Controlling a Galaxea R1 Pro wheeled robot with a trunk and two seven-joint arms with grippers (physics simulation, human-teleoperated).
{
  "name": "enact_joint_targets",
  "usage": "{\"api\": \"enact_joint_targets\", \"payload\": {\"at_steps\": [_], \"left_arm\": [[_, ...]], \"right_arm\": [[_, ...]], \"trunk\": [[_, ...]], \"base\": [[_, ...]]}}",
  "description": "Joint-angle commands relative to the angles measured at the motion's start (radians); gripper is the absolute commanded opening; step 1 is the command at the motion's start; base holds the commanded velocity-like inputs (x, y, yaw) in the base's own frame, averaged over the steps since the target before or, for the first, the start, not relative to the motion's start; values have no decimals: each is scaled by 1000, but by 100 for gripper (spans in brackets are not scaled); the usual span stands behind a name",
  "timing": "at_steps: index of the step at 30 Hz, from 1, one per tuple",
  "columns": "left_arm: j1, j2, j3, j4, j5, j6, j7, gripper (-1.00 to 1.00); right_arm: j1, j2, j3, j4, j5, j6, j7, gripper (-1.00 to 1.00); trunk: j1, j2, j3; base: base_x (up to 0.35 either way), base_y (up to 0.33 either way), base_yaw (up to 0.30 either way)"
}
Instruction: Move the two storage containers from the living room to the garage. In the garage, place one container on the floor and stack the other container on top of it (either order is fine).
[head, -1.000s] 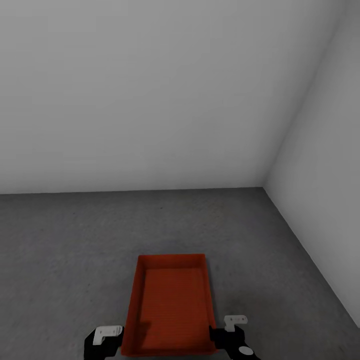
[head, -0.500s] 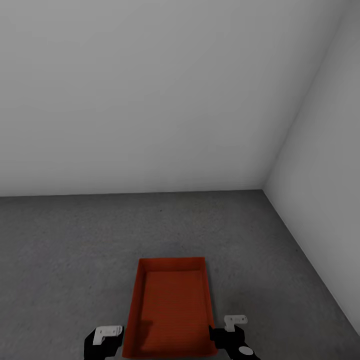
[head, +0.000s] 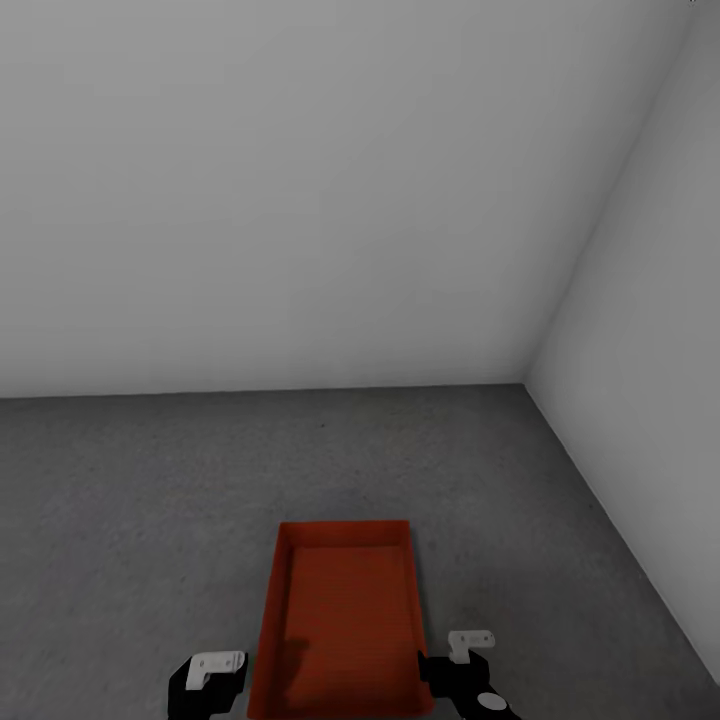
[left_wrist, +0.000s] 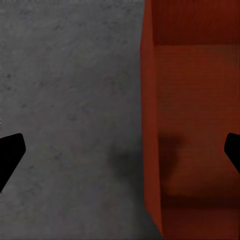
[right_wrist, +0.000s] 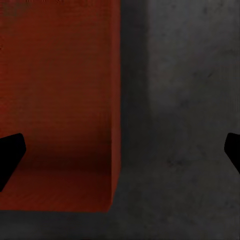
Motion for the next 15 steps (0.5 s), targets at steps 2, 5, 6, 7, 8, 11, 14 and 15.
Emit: {"api": "enact_joint_targets", "payload": {"at_steps": [2,5,6,7,8,11,14,15], "left_arm": [[0,0,2,1,0,-3,-1,100],[0,0,2,1,0,-3,-1,100],[0,0,2,1,0,-3,-1,100],[0,0,2,1,0,-3,-1,100],[0,0,2,1,0,-3,-1,100],[0,0,2,1,0,-3,-1,100],[0,0,2,1,0,-3,-1,100],[0,0,2,1,0,-3,-1,100]], "right_arm": [[-1,0,2,1,1,-3,10,100],[-1,0,2,1,2,-3,30,100],[-1,0,2,1,2,-3,31,100],[-1,0,2,1,2,-3,31,100],[-1,0,2,1,2,-3,32,100],[-1,0,2,1,2,-3,32,100],[-1,0,2,1,2,-3,32,100],[-1,0,2,1,2,-3,33,100]], "trunk": [[-8,14,6],[-19,35,15],[-23,42,18],[-27,49,21],[-31,56,24],[-42,77,34],[-54,98,43],[-58,105,46]], "base": [[0,0,0],[0,0,0],[0,0,0],[0,0,0],[0,0,0],[0,0,0],[0,0,0],[0,0,0]]}}
